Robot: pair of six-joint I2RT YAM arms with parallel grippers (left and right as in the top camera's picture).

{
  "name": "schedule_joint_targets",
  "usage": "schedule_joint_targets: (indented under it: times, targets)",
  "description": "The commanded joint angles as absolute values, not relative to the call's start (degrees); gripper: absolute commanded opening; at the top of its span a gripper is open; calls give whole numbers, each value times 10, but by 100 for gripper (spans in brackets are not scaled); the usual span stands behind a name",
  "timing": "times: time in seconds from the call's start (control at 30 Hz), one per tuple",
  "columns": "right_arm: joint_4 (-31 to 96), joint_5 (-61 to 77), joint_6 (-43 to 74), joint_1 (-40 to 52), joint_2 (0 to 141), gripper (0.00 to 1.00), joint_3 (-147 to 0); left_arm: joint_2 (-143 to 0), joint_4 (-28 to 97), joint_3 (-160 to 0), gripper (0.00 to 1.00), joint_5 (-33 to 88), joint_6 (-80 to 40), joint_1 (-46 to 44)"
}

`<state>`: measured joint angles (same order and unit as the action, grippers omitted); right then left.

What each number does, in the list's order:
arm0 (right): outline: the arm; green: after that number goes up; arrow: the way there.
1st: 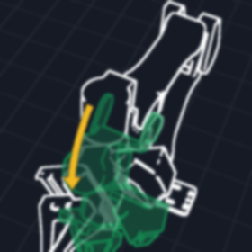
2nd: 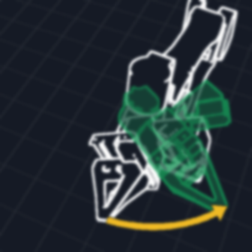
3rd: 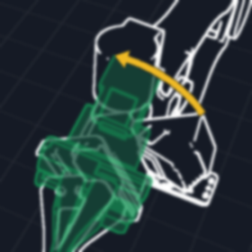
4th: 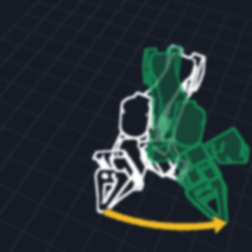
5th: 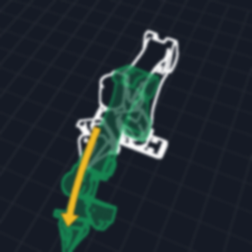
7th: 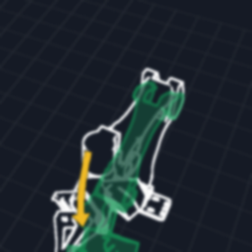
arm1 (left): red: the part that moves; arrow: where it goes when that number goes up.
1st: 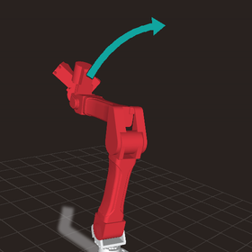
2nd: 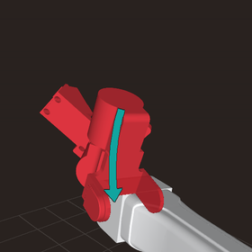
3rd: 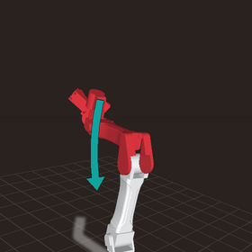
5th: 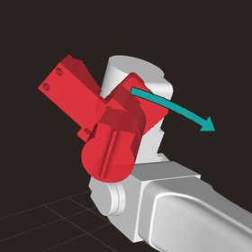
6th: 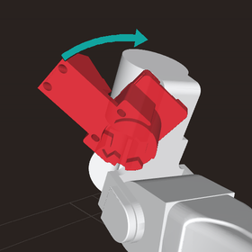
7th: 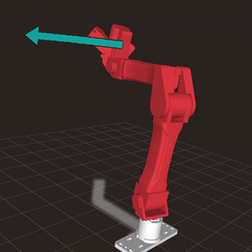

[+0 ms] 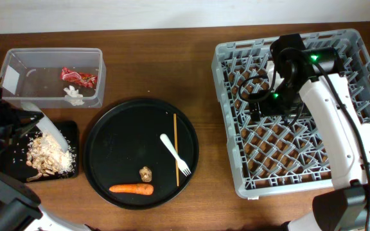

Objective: Sort waste into correct bins and load items into the dishwasher rack

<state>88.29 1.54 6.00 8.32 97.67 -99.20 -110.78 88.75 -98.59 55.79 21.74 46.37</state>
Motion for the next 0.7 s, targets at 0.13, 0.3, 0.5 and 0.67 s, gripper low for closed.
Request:
schedule_joint_targets:
  times: [0.13, 0.3, 0.5, 0.67]
  targets:
    - [888, 10, 63, 86, 978, 99, -993, -1096, 884, -995, 0, 617, 230, 482]
    - [891, 10, 62, 86, 978, 99, -993, -1097, 877, -995, 0, 604, 232, 484]
    - [891, 8, 62, 86, 978, 99, -993, -1095, 894, -995, 0, 631, 261, 491]
    - [893, 8, 62, 86, 978, 99, -993, -1094, 908, -995, 0, 636, 284, 493]
